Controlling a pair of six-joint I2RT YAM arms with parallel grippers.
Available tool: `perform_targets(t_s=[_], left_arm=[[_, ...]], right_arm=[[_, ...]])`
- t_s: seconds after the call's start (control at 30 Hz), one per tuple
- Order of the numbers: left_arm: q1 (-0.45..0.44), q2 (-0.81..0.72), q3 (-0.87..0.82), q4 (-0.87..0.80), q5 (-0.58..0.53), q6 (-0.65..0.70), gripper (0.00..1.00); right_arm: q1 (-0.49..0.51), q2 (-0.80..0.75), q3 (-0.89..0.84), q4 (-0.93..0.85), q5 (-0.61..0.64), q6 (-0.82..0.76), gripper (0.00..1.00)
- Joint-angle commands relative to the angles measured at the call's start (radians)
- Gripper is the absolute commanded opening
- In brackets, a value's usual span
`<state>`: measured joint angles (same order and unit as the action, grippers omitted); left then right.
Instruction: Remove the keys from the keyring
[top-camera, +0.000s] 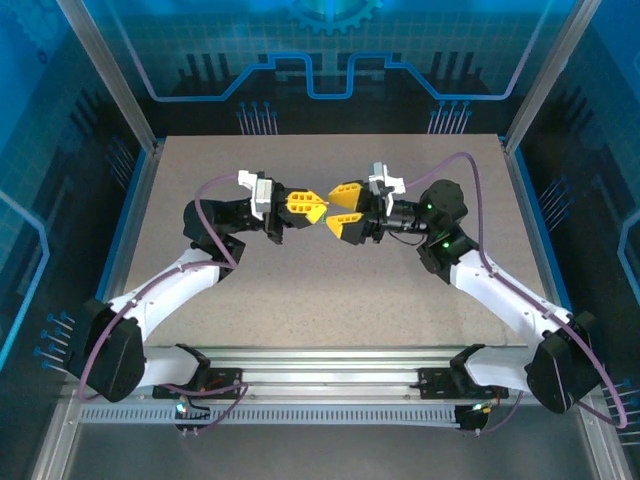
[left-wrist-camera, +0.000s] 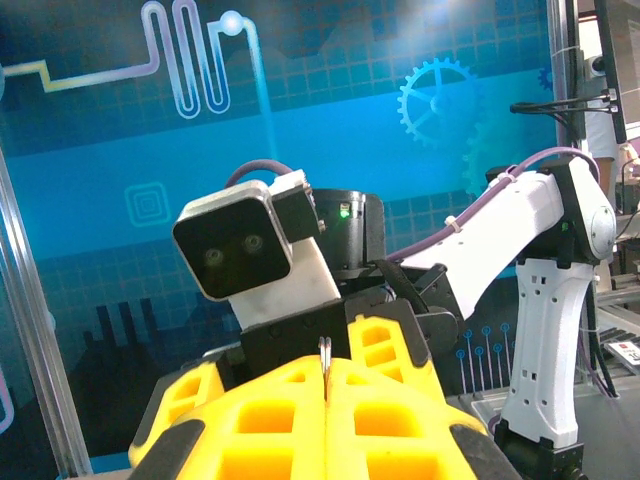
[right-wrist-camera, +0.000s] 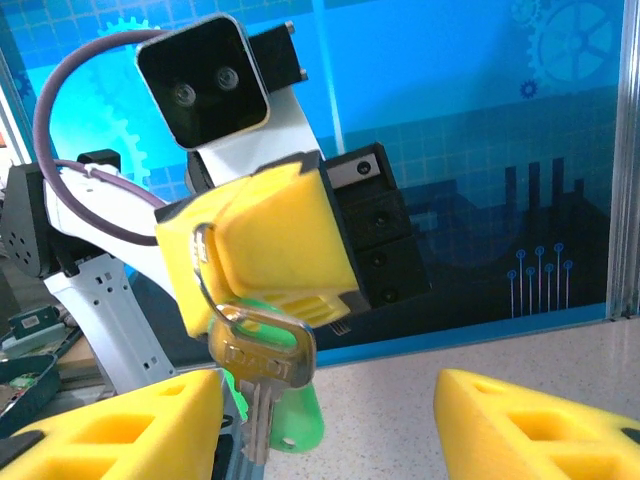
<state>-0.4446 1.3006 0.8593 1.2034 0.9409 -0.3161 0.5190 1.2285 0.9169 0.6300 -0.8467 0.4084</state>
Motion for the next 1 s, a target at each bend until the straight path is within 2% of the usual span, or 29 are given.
perform_targets(t_s=[0.0,0.17,0.37,0.5,0.63,0.7,0.8,0.87,0.97], left_arm=[[-0.006,-0.011,-0.021,0.044,0.013,-0.002,0.0],[-0.006,-0.006,-0.026,0.05,0.013,0.0,0.0],[-0.006,-0.009,-0.031,0.057,-0.003,0.008,0.0],[-0.005,-0.015,-0.038,0.063,-0.011,0.007,0.0],[-0.003,-0.026,-0.041,0.058,-0.011,0.009,0.0],[0.0,-0.028,-0.046,0.065,-0.017,0.002,0.0],[0.004,-0.032,-0.049,0.065,-0.017,0.001,0.0],[0.004,-0.032,-0.049,0.066,-0.018,0.001,0.0],[0.004,-0.034,-0.05,0.069,-0.022,-0.001,0.0]], right_arm=[[0.017,0.009,0.028,0.042,-0.005,0.008,0.59],[0.028,0.012,0.025,0.076,0.007,0.031,0.59],[0.05,0.019,0.048,0.003,0.037,-0.015,0.56],[0.052,0.012,0.04,-0.012,0.06,-0.024,0.47],[0.043,0.002,0.032,-0.019,0.067,-0.021,0.43],[0.033,-0.005,0.02,0.005,0.062,-0.004,0.44],[0.029,-0.015,0.009,0.006,0.067,-0.002,0.52],[0.027,-0.017,0.009,-0.003,0.061,-0.007,0.48],[0.029,-0.019,0.005,-0.005,0.051,-0.003,0.51]])
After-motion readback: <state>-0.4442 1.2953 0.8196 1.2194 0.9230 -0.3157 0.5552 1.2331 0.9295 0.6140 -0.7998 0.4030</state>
